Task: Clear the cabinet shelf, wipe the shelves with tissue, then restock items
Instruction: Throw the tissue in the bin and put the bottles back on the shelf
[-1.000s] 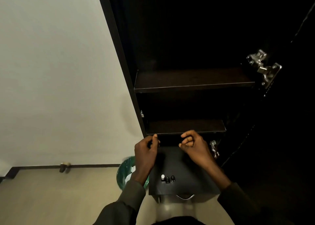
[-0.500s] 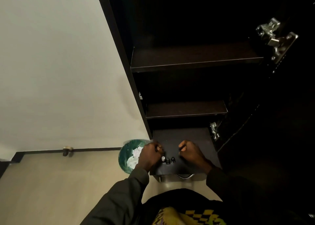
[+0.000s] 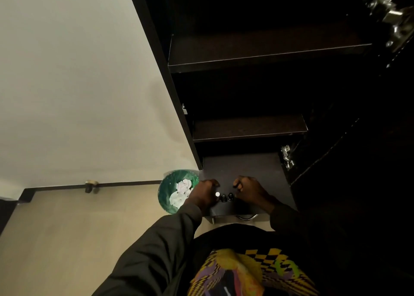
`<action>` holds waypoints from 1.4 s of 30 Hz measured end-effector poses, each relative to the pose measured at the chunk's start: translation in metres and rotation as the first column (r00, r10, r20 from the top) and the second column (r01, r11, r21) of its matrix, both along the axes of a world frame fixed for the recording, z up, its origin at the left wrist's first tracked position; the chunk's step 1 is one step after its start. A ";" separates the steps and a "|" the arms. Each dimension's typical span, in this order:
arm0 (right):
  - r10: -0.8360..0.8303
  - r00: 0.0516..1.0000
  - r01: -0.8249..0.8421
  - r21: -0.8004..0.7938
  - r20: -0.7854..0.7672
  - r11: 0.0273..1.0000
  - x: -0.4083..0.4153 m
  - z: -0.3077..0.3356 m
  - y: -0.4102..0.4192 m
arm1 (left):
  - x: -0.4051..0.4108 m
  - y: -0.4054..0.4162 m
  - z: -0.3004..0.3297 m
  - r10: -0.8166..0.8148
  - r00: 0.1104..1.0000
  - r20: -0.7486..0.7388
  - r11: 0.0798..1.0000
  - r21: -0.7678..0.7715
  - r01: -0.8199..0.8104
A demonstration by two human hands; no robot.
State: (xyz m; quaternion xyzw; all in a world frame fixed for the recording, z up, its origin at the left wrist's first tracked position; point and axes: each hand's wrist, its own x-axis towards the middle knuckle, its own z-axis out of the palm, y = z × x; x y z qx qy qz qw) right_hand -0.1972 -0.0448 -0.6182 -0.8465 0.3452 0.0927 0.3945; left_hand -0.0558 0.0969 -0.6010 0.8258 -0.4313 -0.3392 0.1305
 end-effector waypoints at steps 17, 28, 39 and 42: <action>0.179 0.983 -0.175 -0.103 0.027 0.979 0.005 -0.029 0.010 | 0.000 -0.007 -0.043 -0.064 0.998 0.023 0.998 -0.028 0.065; 0.221 0.975 -0.214 -0.137 0.034 0.967 0.017 -0.037 0.019 | -0.002 -0.005 -0.057 -0.076 0.997 0.028 0.996 -0.052 0.077; 0.215 0.977 -0.213 -0.143 -0.003 0.967 0.019 -0.042 0.020 | -0.003 -0.006 -0.061 -0.117 0.990 0.073 0.991 -0.052 0.121; 0.208 0.978 -0.209 -0.162 -0.027 0.964 0.018 -0.051 0.016 | -0.003 -0.008 -0.059 -0.130 0.988 0.088 0.991 -0.020 0.132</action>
